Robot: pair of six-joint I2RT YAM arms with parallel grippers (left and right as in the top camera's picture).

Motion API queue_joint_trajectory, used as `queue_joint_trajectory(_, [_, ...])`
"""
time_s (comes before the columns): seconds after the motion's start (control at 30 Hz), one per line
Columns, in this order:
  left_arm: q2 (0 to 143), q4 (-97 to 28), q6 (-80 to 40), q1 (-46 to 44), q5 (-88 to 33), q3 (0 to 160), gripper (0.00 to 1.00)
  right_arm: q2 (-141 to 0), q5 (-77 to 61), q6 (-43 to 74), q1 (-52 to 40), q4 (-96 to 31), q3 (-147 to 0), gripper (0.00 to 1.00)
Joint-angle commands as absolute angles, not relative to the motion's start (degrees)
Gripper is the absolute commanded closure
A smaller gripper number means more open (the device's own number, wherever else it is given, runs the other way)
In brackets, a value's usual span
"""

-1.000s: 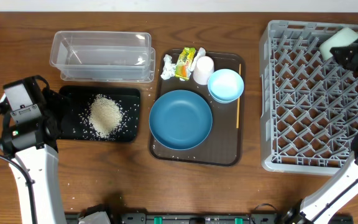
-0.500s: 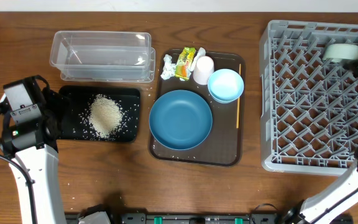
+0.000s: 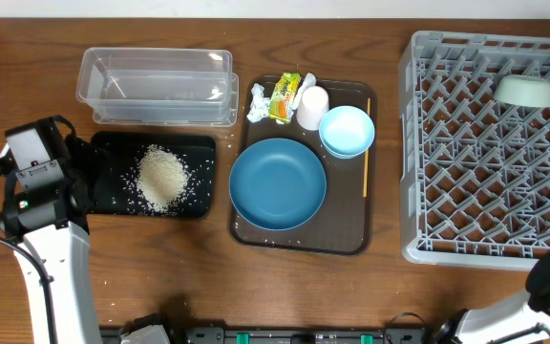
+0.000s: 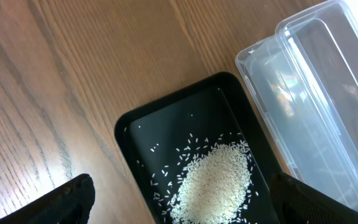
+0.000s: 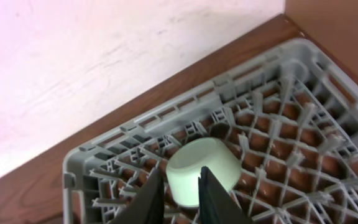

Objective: Sort waste into correct bins and load items into the dishwasher rack
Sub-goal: 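Set the bowl upside down in the rack's back corner and release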

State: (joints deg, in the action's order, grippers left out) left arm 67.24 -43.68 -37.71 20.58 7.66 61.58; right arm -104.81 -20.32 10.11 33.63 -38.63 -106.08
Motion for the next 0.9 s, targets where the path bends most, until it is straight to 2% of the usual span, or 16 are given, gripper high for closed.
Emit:
queue_joint_trajectory(0.0, [67.44,-43.90,-38.26,20.88,7.97,62.48,0.09,-110.04,-14.24,10.92,29.54,-36.88,-105.95,0.88])
queue_joint_trajectory(0.13, [67.44,-43.90,-38.24,20.88,7.97,62.48,0.08,-116.46,-7.57,10.22,25.52,-34.26,-105.95,0.93])
queue_joint_trajectory(0.37, [67.44,-43.90,-38.26,20.88,7.97,62.48,0.08,-124.66,1.43,10.22,22.02,-30.61,-105.95,0.90])
queue_joint_trajectory(0.53, [67.44,-43.90,-38.26,20.88,7.97,62.48,0.08,-125.23,3.05,10.24,22.22,-33.52,-105.95,0.91])
queue_joint_trajectory(0.63, [67.44,-43.90,-38.24,20.88,7.97,62.48,0.09,-124.38,7.42,10.26,22.33,-36.73,-105.95,0.94])
queue_joint_trajectory(0.77, [67.44,-43.90,-38.26,20.88,7.97,62.48,0.08,-123.04,12.23,10.26,22.33,-40.95,-105.95,0.94])
queue_joint_trajectory(0.87, [67.44,-43.90,-38.26,20.88,7.97,62.48,0.08,-121.75,12.12,11.07,22.31,-43.53,-105.95,0.99])
